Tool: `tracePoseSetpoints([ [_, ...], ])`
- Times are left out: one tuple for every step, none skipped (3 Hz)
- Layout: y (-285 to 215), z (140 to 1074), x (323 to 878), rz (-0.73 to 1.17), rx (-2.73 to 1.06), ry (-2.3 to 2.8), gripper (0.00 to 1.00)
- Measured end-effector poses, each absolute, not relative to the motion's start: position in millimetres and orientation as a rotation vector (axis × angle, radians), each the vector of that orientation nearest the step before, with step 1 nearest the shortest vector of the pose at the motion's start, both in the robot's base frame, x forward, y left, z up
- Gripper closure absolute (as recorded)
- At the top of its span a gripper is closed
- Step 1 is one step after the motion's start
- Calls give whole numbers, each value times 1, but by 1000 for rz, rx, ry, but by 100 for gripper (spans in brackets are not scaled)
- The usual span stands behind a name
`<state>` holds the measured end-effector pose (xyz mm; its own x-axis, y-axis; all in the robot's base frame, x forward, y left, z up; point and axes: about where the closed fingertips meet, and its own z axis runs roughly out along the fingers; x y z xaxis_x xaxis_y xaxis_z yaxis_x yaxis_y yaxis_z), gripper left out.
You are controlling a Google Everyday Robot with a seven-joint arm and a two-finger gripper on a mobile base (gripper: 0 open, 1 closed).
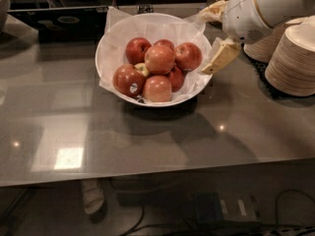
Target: Pick apple from white bowl
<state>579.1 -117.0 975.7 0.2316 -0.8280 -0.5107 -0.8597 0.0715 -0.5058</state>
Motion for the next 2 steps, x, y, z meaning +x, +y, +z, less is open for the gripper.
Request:
tracePoseSetpoints([
  [-111,968,589,59,-1729,1569,24],
  [-107,958,599,70,-1727,1573,27],
])
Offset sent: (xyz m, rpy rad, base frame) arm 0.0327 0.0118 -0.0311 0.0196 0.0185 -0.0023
